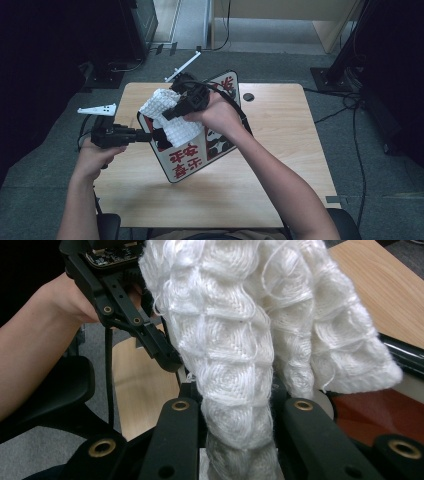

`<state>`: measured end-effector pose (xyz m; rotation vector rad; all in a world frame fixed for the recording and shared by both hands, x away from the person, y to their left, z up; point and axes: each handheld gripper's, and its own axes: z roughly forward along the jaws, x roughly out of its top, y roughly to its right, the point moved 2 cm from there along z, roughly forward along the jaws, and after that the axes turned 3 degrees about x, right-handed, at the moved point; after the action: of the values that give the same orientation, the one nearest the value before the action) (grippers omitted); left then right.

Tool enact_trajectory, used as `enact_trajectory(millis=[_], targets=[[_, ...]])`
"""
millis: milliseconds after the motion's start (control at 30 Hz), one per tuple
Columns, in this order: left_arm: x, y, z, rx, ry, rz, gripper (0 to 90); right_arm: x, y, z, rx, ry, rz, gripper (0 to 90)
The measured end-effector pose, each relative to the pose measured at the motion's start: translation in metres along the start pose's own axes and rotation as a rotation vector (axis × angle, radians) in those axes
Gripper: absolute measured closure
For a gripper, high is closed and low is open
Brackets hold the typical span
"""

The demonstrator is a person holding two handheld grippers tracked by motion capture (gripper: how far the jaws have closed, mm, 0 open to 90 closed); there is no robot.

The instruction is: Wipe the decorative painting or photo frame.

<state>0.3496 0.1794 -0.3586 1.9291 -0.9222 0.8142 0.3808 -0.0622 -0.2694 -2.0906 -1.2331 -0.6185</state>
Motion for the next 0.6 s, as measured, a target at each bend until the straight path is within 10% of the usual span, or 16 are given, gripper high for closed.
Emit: enact_trajectory(millis=[600], targets=[[0.0,0.0,0.0,-0.008,-0.002,0.008,76.5,-0.012,0.0,0.013,0.009,-0.02,-0.003,76.6]])
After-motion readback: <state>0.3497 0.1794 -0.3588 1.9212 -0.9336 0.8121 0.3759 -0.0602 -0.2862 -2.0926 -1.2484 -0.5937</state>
